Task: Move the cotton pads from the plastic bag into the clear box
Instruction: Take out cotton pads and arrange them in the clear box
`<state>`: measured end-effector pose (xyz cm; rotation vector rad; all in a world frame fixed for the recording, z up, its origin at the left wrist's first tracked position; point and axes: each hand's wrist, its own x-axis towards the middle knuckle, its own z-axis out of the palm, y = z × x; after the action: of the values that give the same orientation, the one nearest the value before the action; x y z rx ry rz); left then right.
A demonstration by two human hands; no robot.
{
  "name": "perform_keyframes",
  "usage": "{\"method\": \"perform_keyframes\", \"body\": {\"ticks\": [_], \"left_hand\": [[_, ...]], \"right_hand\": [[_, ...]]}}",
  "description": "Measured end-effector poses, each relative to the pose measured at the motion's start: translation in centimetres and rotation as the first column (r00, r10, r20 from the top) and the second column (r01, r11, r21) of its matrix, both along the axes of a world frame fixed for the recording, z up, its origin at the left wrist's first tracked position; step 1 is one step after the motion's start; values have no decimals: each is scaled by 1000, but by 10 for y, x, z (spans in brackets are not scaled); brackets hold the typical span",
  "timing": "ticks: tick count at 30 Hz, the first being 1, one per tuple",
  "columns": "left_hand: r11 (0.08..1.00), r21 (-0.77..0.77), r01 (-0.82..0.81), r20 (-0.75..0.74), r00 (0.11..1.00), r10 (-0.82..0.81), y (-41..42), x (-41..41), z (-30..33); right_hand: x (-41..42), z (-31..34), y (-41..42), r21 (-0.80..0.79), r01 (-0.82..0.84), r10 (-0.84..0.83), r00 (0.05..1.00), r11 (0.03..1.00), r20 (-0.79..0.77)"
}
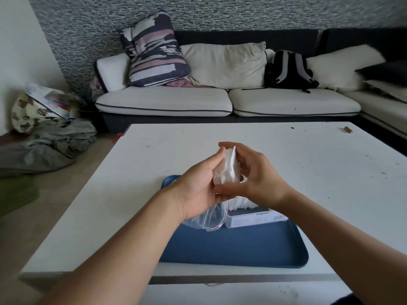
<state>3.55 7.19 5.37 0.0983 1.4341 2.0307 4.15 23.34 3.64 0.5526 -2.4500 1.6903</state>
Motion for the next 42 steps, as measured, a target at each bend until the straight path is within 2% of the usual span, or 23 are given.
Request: {"method": "perform_keyframes", "body": {"ticks": [5,9,14,20,26,31,34,38,42], "left_hand": [[999,-44,-24,-54,998,21,-4,-3,-1],[994,-59,-87,-105,991,80,-1,-2,-3],[997,-79,-23,-186,983,8,4,3,-1],[991,128,26,-12,1000,-25,5,1,-3],[997,79,26,12,1000,-27,3,-5,-8],[996,86,38,9,999,-39,0,-4,-6],[997,80,6,25,1000,-8,0,-2,-5],[1000,23,-3,4,1000,3,3,2,-5],[1000,-16,24,-61,998,-25,2,3,-4]], "right_hand": [[2,3,2,25,-31,31,999,999,-18],[3,3,3,60,-69,67,997,996,24],[3,4,4,63,-32,33,999,997,-10],[4,6,4,-9,-66,66,998,998,-19],[3,5,4,139,-45,53,997,989,-56],[4,6,4,24,-11,12,998,1000,-67],[3,8,6,-8,-47,47,998,999,-34],[5,7,2,61,-81,82,997,995,-9],[6,8,-2,155,-57,70,994,986,-81]]}}
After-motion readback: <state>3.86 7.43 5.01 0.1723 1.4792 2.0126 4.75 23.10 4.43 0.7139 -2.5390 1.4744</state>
